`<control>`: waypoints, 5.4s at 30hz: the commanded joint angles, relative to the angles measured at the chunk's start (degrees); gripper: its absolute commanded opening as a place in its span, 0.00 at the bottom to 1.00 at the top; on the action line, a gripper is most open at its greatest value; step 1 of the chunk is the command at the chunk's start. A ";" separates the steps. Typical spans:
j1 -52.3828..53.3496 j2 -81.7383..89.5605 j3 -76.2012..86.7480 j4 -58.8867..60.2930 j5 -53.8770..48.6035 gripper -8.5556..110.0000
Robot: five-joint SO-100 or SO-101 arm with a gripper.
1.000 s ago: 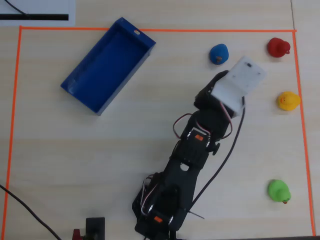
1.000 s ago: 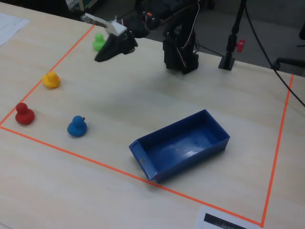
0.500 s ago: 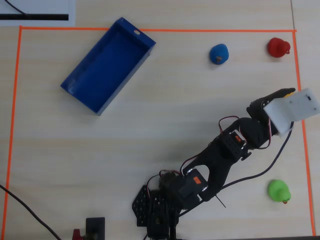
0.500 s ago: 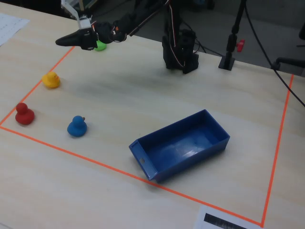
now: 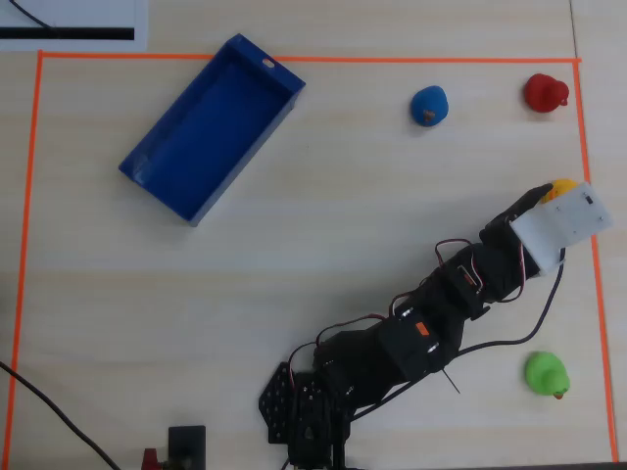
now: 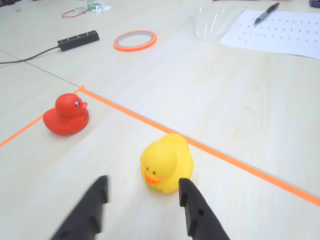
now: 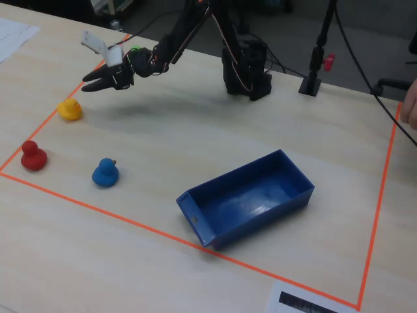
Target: Grasp yellow duck and put it into box.
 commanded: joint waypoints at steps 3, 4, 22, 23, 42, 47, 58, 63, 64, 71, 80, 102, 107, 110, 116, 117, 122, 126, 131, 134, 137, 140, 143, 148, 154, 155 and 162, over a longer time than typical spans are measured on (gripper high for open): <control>0.00 -3.25 -9.14 1.23 -0.97 0.28; -0.18 -4.22 -10.63 1.49 -1.05 0.28; 1.41 -24.79 -35.86 7.12 -2.81 0.30; 1.41 -25.22 -36.21 7.12 -2.81 0.30; 0.44 -32.08 -40.96 7.21 -6.15 0.21; 0.70 -31.11 -40.96 8.88 -6.33 0.07; -1.76 -14.59 -34.98 23.38 2.55 0.07; -7.73 7.56 -16.17 28.74 6.94 0.07; -9.14 12.57 -11.43 30.15 7.12 0.07; -21.53 43.42 4.04 67.50 6.77 0.07; -44.03 64.51 4.22 104.41 8.53 0.07; -85.43 19.25 -57.39 113.47 14.59 0.07; -86.04 8.17 -64.95 111.45 14.41 0.07; -85.78 3.69 -65.13 109.86 14.41 0.07; -83.32 -1.05 -58.62 103.62 13.97 0.07; -82.88 -1.58 -56.69 102.57 13.89 0.07; -81.04 -1.41 -47.20 96.50 13.36 0.07; -79.54 -0.44 -42.28 92.99 12.92 0.07; -77.78 1.14 -38.50 89.82 11.87 0.14; -76.64 2.81 -37.97 88.68 11.16 0.18; -75.94 4.22 -39.81 88.59 10.28 0.20; -75.76 5.19 -43.59 89.30 10.20 0.22; -75.85 5.98 -46.85 90.26 10.46 0.22; -74.79 12.22 -47.64 88.33 11.16 0.17; -67.32 33.05 -27.95 81.83 15.29 0.07; -65.92 38.14 -21.45 80.24 15.12 0.07; -59.24 66.18 16.61 83.58 11.87 0.07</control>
